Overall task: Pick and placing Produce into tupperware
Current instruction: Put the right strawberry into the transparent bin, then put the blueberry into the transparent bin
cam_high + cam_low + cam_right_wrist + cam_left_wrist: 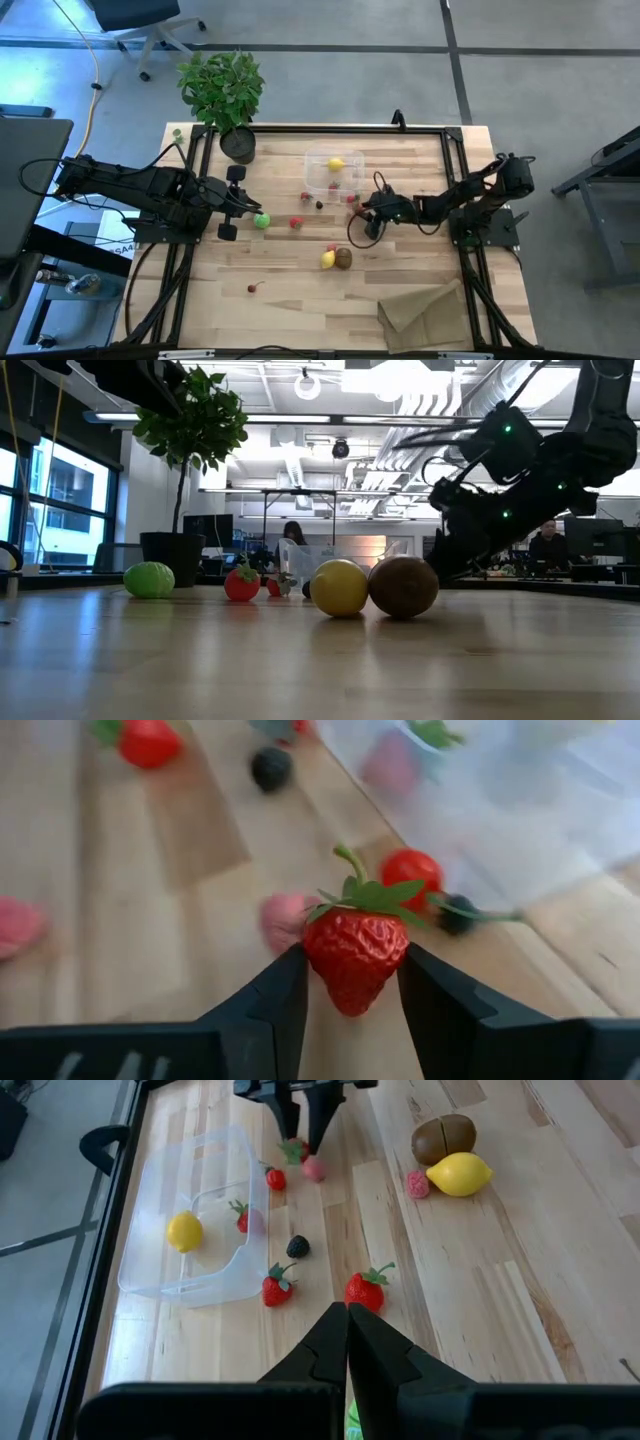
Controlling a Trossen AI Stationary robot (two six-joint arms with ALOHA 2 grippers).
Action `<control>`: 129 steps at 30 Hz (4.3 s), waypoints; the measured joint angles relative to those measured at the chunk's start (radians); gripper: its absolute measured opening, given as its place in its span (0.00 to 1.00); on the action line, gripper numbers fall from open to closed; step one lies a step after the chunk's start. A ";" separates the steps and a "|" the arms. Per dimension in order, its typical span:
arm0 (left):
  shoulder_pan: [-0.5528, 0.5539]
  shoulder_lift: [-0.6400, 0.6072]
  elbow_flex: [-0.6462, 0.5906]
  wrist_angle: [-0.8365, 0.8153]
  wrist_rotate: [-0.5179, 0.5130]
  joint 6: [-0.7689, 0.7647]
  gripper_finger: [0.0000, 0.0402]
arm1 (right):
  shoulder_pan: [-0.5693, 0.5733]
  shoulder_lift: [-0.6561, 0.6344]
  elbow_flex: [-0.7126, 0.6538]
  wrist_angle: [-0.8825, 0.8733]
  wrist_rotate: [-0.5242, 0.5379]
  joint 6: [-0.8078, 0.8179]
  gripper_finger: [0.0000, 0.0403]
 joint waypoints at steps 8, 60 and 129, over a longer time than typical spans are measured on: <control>0.000 0.000 0.000 0.000 0.000 0.000 0.01 | 0.047 -0.057 0.000 0.052 0.046 -0.018 0.32; 0.000 0.000 0.000 0.000 0.000 0.000 0.01 | -0.337 0.343 1.005 -1.121 -0.366 -0.294 0.33; 0.000 0.000 0.000 0.000 0.000 0.000 0.01 | -0.102 -0.329 -0.038 -0.263 -0.101 -0.071 0.37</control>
